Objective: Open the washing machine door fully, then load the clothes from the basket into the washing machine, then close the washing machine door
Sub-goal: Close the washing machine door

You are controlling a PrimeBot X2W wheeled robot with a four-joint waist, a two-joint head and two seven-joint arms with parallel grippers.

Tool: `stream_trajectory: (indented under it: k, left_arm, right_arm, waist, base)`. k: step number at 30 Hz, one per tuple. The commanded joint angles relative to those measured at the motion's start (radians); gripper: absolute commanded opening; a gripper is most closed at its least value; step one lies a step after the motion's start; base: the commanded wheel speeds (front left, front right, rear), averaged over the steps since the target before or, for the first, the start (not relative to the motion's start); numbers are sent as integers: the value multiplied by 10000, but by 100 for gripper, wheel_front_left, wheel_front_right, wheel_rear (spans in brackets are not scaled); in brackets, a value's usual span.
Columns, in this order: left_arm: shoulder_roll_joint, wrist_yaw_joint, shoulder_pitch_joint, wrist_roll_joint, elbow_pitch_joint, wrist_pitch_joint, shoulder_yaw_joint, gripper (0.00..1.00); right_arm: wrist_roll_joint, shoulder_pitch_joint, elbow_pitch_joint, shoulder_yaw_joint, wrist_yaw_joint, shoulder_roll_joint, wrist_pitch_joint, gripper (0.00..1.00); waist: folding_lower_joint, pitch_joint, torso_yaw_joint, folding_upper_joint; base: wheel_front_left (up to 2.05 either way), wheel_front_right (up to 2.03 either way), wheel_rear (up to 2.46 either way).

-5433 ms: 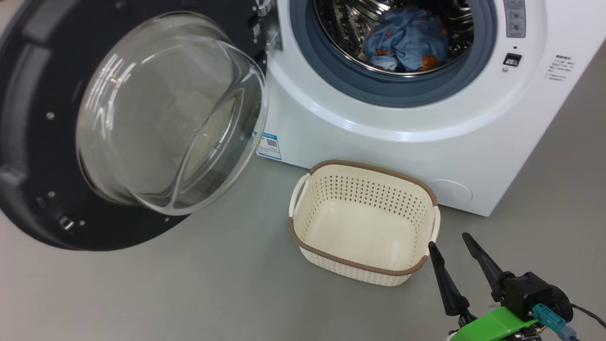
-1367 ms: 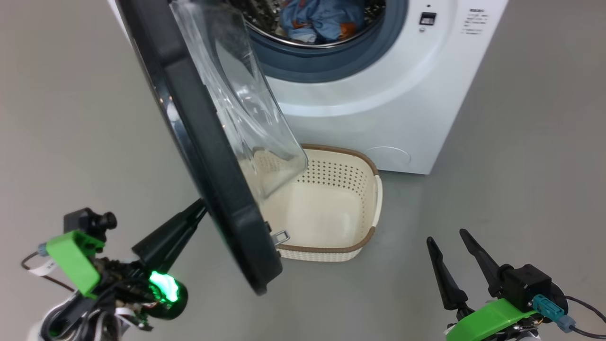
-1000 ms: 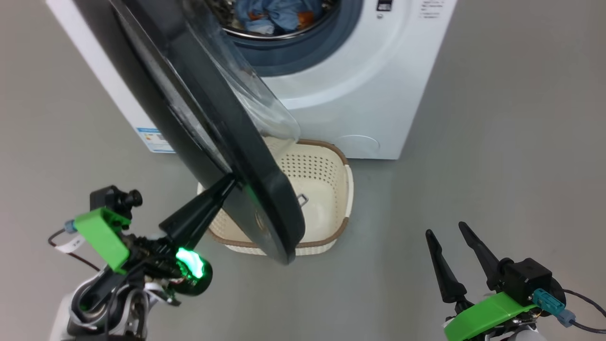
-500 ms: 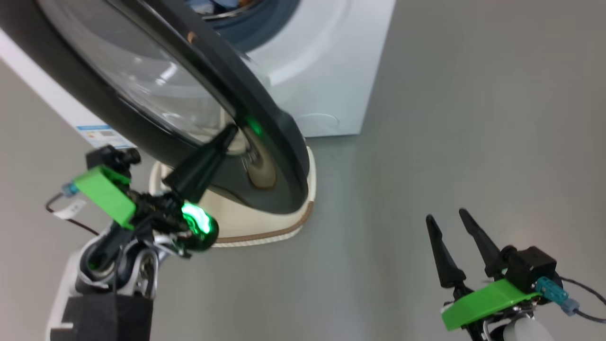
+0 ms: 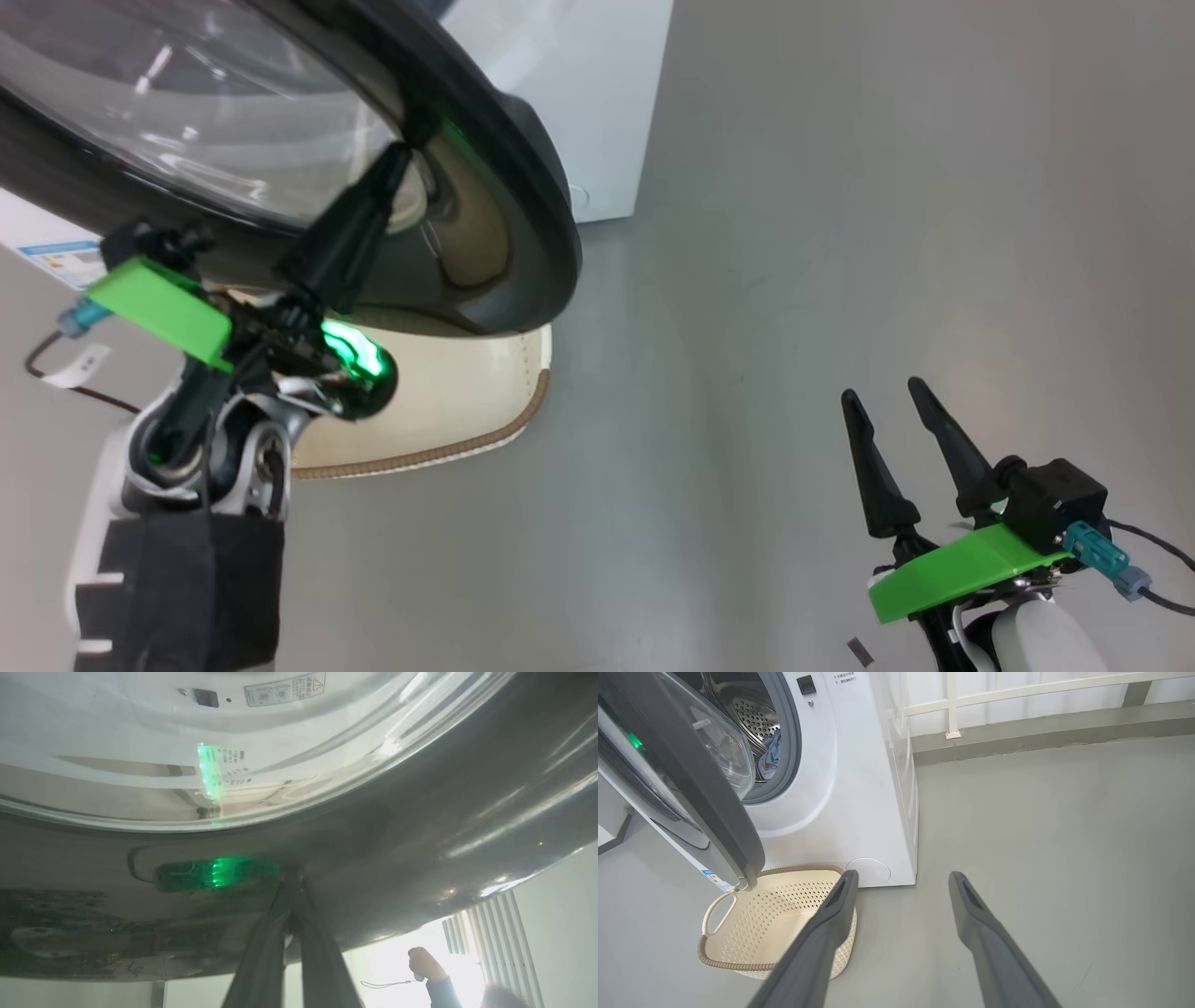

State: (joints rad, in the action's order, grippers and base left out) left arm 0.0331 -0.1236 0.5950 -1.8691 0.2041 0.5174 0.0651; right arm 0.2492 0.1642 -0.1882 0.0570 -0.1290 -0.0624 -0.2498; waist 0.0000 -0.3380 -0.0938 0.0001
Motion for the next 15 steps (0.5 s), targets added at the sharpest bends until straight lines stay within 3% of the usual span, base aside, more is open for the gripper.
stream_trajectory:
  k: [1, 15]
  left_arm:
    - [172, -70, 418, 206, -158, -223, -352, 0]
    - [172, -70, 325, 408, -68, -961, -563, 0]
  right_arm:
    - [68, 163, 268, 249, -17, 49, -119, 100]
    - [39, 180, 219, 101, -17, 98, -120, 100]
  waist:
    - [0, -142, -142, -1]
    - [0, 119, 38, -1]
  base:
    - [0, 0, 0]
    - [0, 0, 0]
